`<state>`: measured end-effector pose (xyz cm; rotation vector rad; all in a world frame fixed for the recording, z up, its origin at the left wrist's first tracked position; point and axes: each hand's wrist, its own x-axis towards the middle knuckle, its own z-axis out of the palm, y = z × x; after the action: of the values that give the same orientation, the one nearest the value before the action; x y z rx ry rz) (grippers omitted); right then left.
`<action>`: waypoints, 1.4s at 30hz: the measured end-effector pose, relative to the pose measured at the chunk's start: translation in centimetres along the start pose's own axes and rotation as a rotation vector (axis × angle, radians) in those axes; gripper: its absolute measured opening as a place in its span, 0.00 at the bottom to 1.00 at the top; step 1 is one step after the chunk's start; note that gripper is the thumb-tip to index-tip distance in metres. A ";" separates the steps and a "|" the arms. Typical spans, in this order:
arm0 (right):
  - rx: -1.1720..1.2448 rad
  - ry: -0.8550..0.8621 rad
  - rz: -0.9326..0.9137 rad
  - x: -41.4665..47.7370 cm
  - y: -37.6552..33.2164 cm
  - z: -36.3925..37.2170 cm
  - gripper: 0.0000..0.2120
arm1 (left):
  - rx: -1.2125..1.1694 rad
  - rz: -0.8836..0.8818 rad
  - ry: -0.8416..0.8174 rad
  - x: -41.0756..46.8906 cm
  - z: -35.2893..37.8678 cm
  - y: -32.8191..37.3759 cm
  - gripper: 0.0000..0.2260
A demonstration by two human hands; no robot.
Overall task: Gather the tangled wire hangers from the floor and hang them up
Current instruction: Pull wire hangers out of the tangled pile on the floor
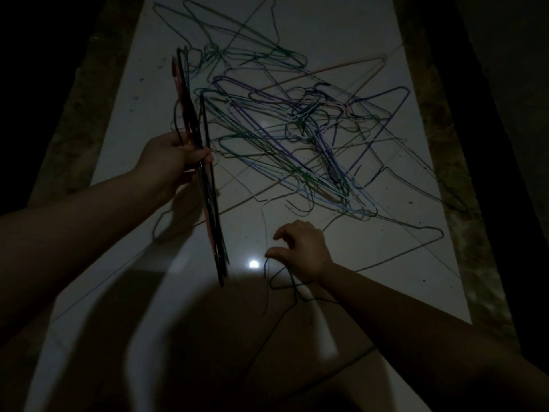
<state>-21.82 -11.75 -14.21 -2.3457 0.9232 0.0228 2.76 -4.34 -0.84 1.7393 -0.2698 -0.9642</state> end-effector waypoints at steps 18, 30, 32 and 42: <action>-0.118 -0.103 0.168 -0.5 -1.1 -0.9 0.16 | 0.000 0.001 0.022 -0.9 -4.8 0.7 0.11; -0.078 -0.103 0.228 -0.4 -1.3 -0.9 0.14 | 0.019 0.018 0.037 -2.4 -3.8 0.9 0.10; -0.082 -0.111 0.228 -0.5 -1.2 -0.8 0.14 | 0.045 0.018 0.029 -2.7 -3.5 0.0 0.10; -0.168 -0.115 0.186 -0.5 -1.2 -0.2 0.16 | 0.045 0.005 -0.002 -3.2 -2.6 -1.2 0.11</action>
<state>-21.48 -10.89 -13.37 -2.3733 1.1160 0.3184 2.19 -0.15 -0.09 1.7777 -0.2987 -0.9630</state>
